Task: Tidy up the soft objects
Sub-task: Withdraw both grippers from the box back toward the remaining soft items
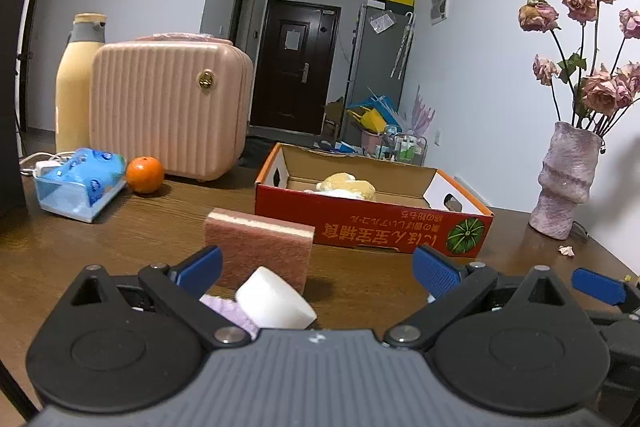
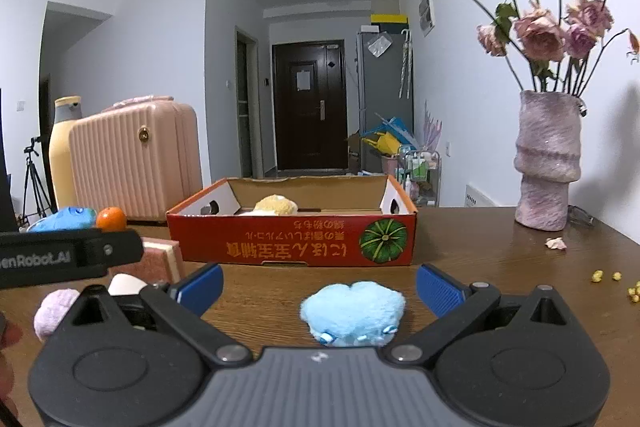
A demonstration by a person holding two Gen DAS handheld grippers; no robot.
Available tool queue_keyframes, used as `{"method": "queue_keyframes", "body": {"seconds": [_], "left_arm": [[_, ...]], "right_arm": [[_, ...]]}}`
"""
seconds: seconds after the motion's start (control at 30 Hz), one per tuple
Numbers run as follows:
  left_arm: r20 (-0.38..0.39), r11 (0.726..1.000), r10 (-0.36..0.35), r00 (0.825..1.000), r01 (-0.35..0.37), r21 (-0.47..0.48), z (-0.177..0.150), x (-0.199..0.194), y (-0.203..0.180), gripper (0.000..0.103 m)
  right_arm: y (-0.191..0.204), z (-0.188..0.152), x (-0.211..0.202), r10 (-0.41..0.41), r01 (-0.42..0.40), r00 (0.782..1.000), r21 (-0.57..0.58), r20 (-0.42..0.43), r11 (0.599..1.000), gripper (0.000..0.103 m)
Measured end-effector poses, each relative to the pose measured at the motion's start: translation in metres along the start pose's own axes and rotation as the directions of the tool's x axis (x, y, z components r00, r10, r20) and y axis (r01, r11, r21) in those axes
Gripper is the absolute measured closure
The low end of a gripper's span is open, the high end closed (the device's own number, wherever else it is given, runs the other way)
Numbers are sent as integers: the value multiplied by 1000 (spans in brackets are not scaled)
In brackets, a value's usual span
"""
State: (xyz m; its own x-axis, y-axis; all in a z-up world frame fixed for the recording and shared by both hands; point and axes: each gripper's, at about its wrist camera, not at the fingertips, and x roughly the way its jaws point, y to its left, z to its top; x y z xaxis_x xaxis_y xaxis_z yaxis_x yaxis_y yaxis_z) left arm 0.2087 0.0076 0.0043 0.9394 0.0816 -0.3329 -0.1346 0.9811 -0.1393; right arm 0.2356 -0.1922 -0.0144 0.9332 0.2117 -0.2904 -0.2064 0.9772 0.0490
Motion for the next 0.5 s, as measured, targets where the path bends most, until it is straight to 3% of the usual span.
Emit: {"method": "queue_keyframes", "body": {"seconds": [0.5], "left_arm": [[-36,1000,-19,999,19,16,-10,-64,15,0]], "right_arm": [[-1,-6,-74,-7,7,999,-2,36,1000,0]]}}
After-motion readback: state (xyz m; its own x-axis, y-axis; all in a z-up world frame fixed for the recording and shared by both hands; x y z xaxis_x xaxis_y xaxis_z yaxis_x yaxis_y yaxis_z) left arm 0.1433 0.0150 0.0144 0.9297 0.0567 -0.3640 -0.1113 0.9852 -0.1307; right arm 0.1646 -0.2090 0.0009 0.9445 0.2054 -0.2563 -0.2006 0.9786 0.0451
